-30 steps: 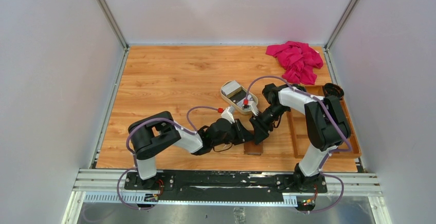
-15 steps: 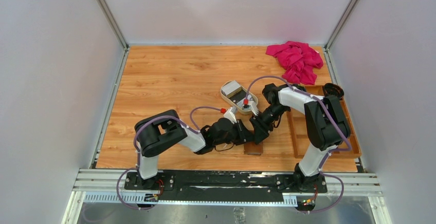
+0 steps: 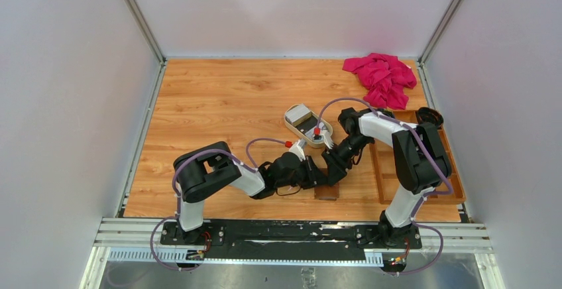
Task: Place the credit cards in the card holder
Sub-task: Close the card holder at the center of the board.
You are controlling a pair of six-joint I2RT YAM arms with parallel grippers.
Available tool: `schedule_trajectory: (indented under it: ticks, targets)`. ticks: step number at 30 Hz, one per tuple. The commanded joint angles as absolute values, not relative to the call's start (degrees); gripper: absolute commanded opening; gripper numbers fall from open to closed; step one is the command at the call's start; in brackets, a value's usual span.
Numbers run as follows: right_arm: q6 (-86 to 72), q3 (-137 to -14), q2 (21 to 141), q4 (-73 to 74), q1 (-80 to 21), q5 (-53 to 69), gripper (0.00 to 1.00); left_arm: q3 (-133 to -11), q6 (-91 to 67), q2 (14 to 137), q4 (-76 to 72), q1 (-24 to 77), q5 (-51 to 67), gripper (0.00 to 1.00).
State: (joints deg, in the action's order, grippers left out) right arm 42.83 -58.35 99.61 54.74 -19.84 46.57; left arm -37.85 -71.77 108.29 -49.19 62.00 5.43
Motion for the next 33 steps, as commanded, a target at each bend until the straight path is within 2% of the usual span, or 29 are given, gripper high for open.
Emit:
schedule_trajectory:
  ticks: [1,10,33]
  targets:
    - [44.21,-56.74,102.48,52.56,-19.69,41.48,0.46,-37.99,-70.46,109.78,-44.76,62.19,6.53,0.14]
    - [44.21,-56.72,102.37,52.56,-19.74,41.48,0.46,-39.29,-69.0,110.72,-39.53,62.07,4.91,0.13]
    - [44.19,-56.57,102.11,52.48,-19.78,41.57,0.45,-38.04,-69.81,113.85,-29.93,59.12,3.16,0.01]
